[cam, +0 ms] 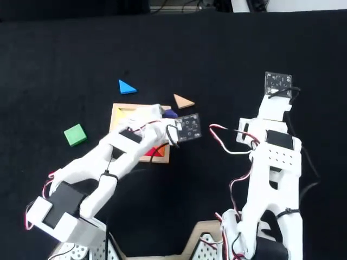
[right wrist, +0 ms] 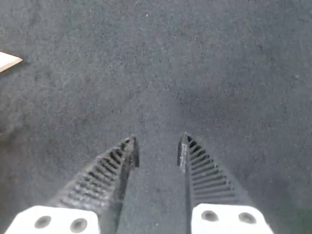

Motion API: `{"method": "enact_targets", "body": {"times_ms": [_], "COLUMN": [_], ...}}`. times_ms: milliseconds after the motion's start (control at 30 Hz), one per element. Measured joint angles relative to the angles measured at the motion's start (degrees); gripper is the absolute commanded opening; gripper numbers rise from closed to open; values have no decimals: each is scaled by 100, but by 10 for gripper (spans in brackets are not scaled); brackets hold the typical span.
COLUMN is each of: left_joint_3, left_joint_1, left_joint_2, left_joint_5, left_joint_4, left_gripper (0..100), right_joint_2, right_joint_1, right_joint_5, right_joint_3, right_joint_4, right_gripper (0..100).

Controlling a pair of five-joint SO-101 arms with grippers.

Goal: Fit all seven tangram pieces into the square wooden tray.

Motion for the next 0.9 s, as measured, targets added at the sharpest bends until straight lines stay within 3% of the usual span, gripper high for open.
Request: {"method": "enact_targets", "body": {"times_ms": [600,900], "left_joint_3": [0,255], "left_joint_1": [-273,-378], "left_joint_2": [44,53], "left_joint_5": [0,-545], "left_joint_4": [0,-9], "left_gripper": [29,29], "right_joint_2": [0,0], "right_joint_1": [0,0], "right_joint_5": [0,0], "right_joint_3": [0,0], "right_joint_4": [0,0], "right_gripper": [145,145]}}
